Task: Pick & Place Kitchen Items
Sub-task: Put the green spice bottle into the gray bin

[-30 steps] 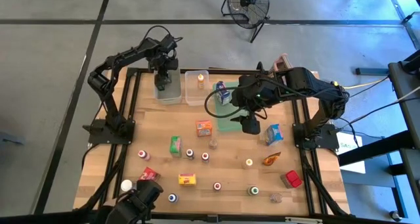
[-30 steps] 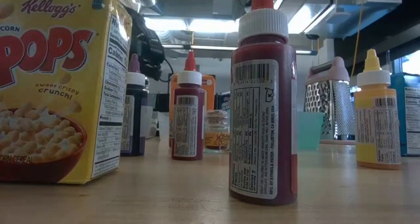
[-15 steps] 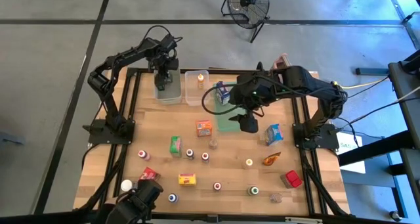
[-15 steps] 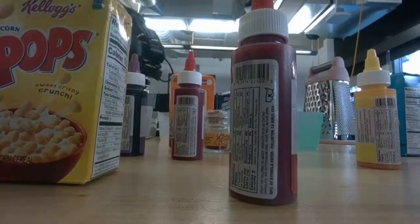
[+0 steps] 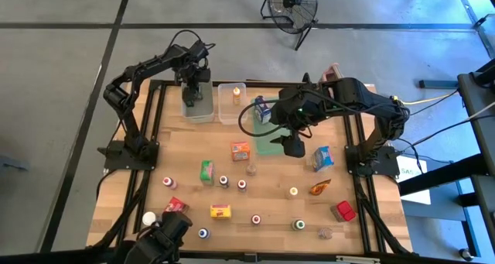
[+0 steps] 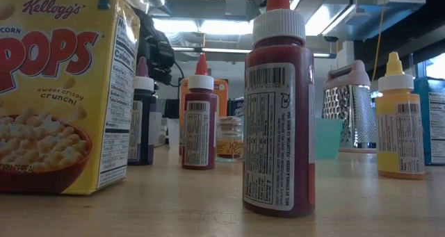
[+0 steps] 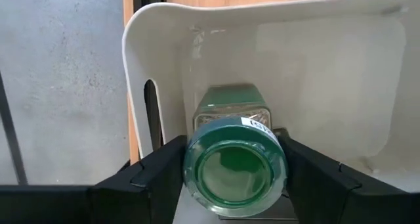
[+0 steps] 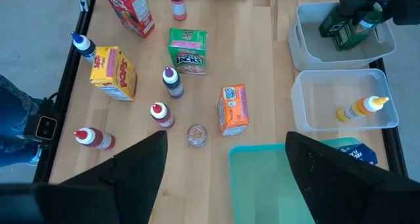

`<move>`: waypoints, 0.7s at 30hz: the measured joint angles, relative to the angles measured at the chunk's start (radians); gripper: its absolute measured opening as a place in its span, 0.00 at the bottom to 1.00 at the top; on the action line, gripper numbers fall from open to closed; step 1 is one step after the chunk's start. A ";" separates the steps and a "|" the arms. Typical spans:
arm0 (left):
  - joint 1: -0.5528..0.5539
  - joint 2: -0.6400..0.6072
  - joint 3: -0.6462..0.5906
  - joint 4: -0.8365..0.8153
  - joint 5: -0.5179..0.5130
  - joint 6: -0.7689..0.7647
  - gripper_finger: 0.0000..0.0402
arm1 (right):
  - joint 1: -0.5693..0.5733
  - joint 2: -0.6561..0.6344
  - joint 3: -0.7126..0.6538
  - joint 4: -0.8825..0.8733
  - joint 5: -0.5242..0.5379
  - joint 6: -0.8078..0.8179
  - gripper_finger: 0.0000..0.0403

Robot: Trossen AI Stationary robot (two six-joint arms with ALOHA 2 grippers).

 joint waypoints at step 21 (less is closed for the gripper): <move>-0.014 0.000 0.000 0.004 -0.072 -0.048 0.56 | 0.000 0.000 0.000 0.001 -0.002 0.000 0.77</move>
